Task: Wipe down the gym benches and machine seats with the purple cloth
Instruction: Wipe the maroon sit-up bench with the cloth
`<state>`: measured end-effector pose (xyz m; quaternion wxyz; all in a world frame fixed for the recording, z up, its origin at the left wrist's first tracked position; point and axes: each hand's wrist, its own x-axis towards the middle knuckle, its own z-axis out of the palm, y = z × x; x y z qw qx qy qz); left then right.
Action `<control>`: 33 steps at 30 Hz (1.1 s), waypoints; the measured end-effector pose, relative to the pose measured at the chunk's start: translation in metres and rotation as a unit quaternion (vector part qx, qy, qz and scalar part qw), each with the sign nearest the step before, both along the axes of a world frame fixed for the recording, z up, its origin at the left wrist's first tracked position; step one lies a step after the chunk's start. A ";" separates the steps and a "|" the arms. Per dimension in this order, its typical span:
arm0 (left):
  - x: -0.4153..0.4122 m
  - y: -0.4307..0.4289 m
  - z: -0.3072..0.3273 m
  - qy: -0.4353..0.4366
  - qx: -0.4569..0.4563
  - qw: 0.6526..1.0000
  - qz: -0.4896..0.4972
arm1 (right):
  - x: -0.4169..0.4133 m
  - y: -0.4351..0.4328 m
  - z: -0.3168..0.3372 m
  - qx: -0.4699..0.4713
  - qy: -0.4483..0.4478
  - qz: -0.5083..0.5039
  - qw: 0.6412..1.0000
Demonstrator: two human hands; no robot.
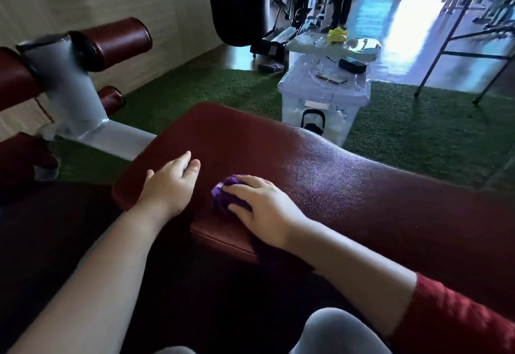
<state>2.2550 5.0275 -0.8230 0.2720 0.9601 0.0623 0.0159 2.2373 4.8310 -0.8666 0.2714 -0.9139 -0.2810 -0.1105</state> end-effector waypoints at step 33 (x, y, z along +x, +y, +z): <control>-0.017 -0.156 -0.015 -0.032 0.017 0.972 -0.233 | 0.048 -0.273 -0.014 0.021 0.133 -0.433 0.891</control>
